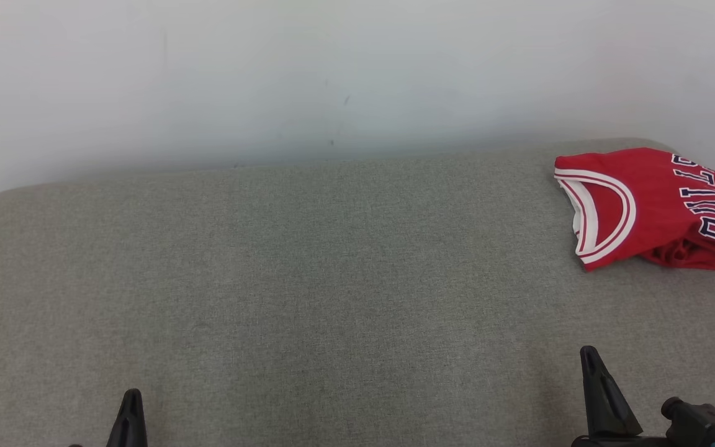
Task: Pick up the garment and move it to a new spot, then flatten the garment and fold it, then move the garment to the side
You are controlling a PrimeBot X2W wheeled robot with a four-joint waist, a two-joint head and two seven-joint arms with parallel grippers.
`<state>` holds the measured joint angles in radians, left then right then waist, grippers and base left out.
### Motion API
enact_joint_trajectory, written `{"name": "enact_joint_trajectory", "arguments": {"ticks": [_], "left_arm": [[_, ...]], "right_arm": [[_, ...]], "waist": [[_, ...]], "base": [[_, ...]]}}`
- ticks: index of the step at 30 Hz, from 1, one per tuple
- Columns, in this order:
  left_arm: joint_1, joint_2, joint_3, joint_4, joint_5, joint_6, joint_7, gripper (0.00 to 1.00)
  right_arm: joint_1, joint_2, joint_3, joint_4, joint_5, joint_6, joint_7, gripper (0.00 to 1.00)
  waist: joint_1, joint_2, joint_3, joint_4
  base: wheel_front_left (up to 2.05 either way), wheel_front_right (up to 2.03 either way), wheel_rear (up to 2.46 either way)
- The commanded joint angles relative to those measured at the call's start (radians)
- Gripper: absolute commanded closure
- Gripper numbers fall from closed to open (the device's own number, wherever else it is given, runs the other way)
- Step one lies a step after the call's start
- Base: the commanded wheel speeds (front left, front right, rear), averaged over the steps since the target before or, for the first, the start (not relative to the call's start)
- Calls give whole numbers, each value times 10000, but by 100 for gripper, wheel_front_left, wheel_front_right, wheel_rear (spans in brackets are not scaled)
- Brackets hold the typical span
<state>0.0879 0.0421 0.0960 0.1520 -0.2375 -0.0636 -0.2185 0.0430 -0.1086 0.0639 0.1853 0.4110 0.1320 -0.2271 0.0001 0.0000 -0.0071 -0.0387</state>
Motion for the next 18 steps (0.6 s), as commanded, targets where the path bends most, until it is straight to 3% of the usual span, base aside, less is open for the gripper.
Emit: {"name": "enact_joint_trajectory", "arguments": {"ticks": [1,18], "left_arm": [[-286,35,50,-106,-438,-62,79,100],[-624,50,23,51,-3323,-194,721,100]], "right_arm": [[-230,-9,-84,-121,424,-2,86,100],[-546,52,-366,34,2998,-5,732,100]], "waist": [[0,0,1,4],[0,0,12,56]], "base": [[0,0,0],[0,0,0]]}}
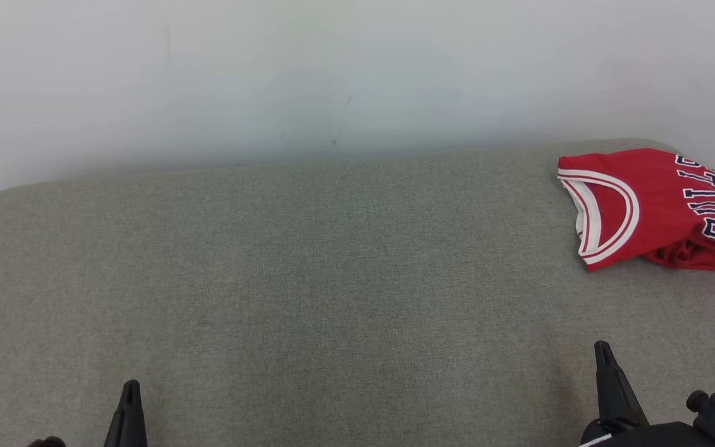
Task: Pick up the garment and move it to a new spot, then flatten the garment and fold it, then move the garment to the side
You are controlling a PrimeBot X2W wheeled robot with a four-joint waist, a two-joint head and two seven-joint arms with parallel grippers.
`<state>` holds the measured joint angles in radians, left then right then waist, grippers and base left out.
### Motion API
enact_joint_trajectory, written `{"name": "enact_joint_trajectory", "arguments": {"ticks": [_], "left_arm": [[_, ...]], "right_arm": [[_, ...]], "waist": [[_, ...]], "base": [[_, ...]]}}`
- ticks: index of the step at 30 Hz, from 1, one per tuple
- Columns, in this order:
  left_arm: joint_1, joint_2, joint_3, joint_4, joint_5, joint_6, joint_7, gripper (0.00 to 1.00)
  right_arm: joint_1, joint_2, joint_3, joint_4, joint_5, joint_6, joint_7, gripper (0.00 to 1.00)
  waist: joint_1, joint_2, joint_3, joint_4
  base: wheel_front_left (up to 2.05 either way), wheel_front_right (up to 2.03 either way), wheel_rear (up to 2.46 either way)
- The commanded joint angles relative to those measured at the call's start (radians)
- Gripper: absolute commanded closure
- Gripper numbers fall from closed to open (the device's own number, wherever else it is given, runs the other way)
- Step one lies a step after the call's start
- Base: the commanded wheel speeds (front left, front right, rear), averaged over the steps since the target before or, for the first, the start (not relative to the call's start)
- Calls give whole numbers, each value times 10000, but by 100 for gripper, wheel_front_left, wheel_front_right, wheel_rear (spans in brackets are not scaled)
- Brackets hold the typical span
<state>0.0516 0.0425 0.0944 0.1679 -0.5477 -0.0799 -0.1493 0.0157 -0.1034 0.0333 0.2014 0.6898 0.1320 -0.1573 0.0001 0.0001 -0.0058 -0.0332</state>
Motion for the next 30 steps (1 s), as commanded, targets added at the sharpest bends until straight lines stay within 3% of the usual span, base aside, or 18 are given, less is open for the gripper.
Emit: {"name": "enact_joint_trajectory", "arguments": {"ticks": [1,30], "left_arm": [[-281,47,40,-94,-384,-40,71,100],[-847,69,108,256,-4405,-235,1078,100]], "right_arm": [[-290,4,-76,-118,356,-5,73,100],[-692,121,-508,100,3929,-10,1013,100]], "waist": [[-1,-1,1,4],[-1,-1,21,100]], "base": [[0,0,0],[0,0,0]]}}
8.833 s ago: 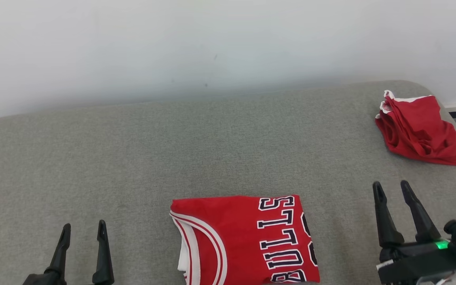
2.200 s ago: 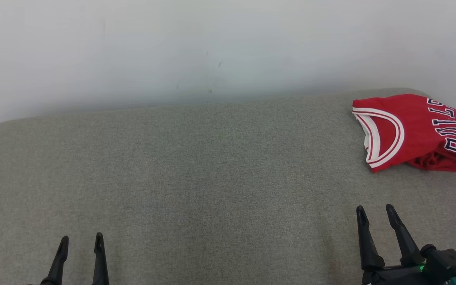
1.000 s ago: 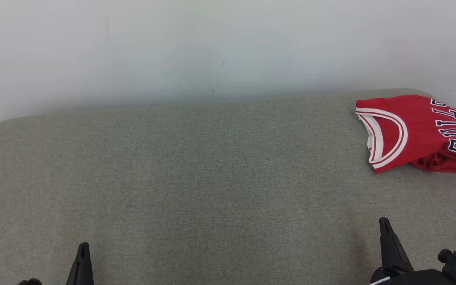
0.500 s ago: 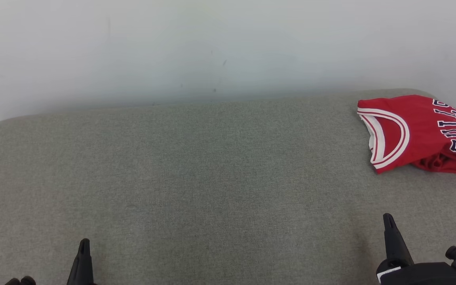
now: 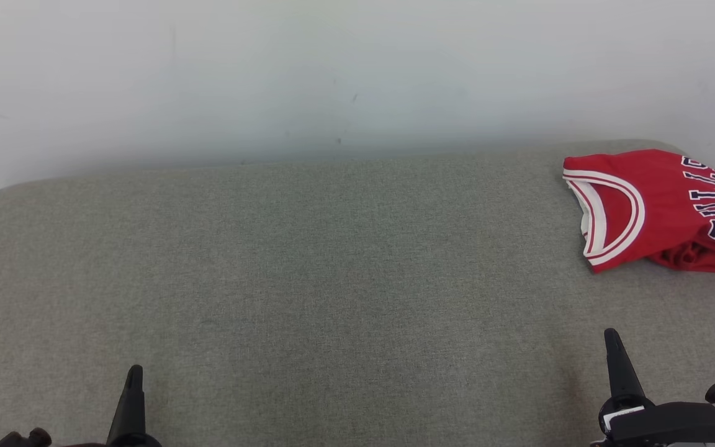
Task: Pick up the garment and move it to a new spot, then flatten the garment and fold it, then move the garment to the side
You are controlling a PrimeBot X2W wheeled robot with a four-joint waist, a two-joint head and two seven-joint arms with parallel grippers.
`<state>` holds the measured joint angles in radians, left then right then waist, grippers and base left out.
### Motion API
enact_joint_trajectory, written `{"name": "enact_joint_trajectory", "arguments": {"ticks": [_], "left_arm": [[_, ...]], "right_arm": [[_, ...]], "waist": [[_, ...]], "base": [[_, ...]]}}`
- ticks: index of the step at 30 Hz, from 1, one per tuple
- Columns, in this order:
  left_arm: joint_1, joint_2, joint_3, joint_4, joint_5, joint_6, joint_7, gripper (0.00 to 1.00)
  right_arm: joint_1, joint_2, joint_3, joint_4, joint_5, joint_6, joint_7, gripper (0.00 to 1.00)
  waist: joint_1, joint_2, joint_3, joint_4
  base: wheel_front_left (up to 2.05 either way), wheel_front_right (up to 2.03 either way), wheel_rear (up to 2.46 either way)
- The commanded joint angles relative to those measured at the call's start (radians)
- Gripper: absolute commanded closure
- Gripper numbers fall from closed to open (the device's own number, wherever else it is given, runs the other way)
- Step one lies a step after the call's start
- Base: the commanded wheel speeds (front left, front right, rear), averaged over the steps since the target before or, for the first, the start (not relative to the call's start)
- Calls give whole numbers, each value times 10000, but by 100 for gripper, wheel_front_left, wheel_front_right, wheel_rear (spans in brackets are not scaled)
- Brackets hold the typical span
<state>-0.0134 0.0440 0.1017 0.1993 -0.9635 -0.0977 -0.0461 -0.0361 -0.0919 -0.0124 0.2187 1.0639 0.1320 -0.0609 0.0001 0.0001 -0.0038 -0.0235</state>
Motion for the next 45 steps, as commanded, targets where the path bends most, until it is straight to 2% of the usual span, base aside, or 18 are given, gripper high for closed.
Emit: {"name": "enact_joint_trajectory", "arguments": {"ticks": [1,45], "left_arm": [[-216,54,38,-48,-354,-63,77,100],[-826,77,122,348,-4641,-286,1165,100]], "right_arm": [[-184,10,-64,-66,297,-11,82,100],[-633,181,-584,180,4080,-18,1129,100]], "waist": [[-1,-1,1,6],[-1,-1,31,150]], "base": [[0,0,0],[0,0,0]]}}
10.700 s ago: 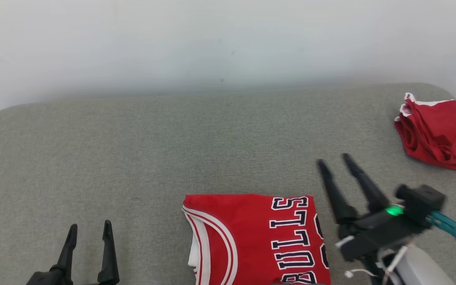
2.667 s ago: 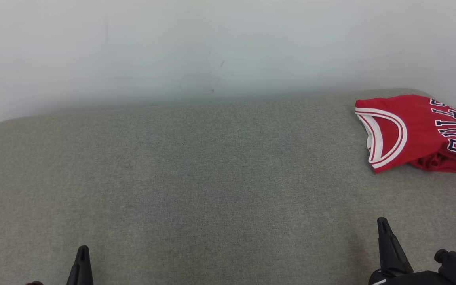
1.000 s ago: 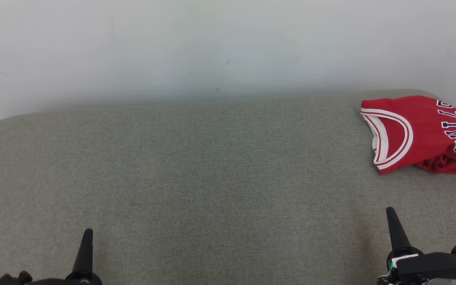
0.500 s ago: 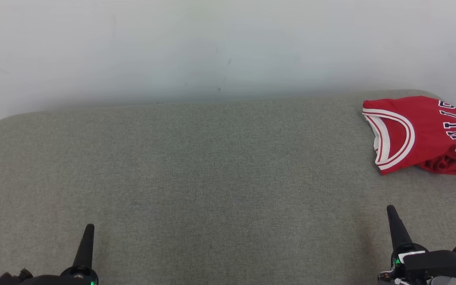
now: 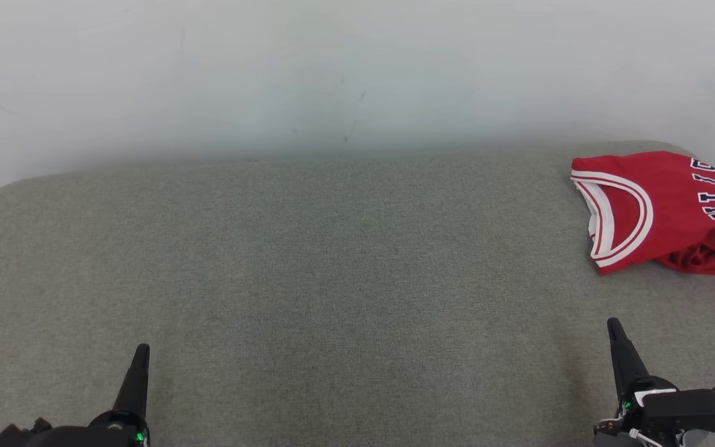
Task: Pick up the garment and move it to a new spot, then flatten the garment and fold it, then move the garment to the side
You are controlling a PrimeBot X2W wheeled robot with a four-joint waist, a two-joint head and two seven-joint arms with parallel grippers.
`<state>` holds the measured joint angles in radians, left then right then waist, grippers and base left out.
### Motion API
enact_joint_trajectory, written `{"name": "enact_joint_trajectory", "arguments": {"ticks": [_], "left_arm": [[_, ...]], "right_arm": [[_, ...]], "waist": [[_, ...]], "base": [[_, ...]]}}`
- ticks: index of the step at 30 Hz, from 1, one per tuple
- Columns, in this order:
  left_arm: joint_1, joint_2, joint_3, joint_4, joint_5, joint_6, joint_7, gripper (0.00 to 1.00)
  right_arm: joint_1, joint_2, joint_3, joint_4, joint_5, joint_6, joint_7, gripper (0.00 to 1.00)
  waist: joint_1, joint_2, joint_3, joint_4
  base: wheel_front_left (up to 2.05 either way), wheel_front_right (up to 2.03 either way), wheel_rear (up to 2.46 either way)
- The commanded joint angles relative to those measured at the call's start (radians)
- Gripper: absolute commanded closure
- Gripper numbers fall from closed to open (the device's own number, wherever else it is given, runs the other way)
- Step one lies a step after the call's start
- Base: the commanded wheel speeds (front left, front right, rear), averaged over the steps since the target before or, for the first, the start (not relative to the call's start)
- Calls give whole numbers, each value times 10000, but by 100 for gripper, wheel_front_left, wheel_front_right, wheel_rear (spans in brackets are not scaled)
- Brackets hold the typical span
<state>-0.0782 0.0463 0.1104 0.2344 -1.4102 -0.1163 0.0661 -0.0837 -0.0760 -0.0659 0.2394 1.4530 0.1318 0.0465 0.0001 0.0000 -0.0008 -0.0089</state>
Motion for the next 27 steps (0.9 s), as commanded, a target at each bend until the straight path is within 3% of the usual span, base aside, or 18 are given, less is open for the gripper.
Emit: {"name": "enact_joint_trajectory", "arguments": {"ticks": [1,27], "left_arm": [[-192,55,37,7,-261,-85,69,100],[-426,65,71,182,-2071,-166,534,100]], "right_arm": [[-167,26,-58,-20,266,-16,79,100],[-337,119,-296,100,1827,-21,540,100]], "waist": [[-1,0,2,7],[-1,0,19,89]], "base": [[0,0,0],[0,0,0]]}}
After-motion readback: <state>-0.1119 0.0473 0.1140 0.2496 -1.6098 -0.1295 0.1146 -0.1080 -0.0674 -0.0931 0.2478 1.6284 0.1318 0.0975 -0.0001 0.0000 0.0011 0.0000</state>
